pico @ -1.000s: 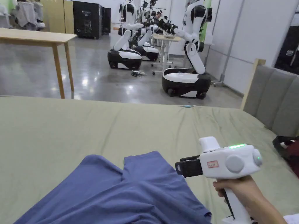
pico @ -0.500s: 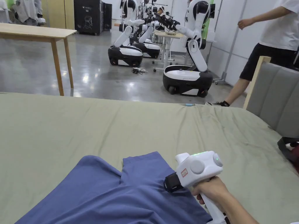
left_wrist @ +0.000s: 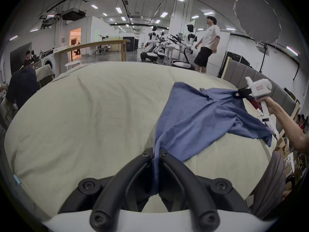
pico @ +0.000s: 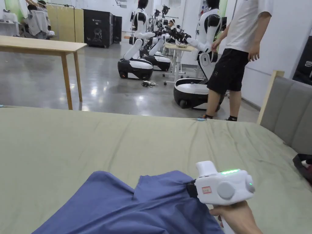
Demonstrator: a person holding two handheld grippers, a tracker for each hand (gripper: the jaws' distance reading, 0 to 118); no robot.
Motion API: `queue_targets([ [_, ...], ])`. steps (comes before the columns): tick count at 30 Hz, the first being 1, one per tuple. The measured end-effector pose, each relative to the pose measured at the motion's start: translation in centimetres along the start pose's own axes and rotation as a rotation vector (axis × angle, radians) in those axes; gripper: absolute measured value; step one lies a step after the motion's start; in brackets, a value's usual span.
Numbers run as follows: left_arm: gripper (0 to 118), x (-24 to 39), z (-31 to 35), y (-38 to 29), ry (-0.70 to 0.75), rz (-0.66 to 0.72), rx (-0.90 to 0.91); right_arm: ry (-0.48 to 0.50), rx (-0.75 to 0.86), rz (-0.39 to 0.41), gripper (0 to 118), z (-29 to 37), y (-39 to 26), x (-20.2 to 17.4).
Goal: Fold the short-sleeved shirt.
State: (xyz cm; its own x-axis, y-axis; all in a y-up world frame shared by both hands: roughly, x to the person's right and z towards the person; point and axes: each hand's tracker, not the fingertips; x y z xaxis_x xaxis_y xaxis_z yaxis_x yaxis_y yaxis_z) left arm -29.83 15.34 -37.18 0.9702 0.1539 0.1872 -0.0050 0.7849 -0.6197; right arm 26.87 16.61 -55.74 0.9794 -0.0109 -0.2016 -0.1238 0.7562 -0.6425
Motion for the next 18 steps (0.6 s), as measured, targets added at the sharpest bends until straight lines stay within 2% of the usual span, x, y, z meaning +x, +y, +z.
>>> queue_targets([
  [4, 3, 0.6, 0.8, 1.5, -0.043, 0.023, 0.066, 0.044, 0.226, -0.098, 1, 8.4, -1.1, -0.4],
  [6, 3, 1.1, 1.0, 2.2, -0.063, 0.005, 0.091, 0.070, 0.285, -0.115, 1, 12.0, -2.1, -0.8],
  [11, 3, 2.7, 1.3, 5.5, -0.130, -0.006, 0.180, 0.044, 0.374, -0.067, 1, 18.9, -3.8, -1.6],
  [15, 2, 3.9, 1.7, 10.3, -0.193, 0.010, 0.266, 0.048, 0.397, -0.039, 1, 21.2, -1.1, -0.6],
  [18, 2, 5.3, 2.6, 15.3, -0.218, -0.011, 0.365, -0.014, 0.466, 0.026, 1, 24.1, 2.4, -0.4],
])
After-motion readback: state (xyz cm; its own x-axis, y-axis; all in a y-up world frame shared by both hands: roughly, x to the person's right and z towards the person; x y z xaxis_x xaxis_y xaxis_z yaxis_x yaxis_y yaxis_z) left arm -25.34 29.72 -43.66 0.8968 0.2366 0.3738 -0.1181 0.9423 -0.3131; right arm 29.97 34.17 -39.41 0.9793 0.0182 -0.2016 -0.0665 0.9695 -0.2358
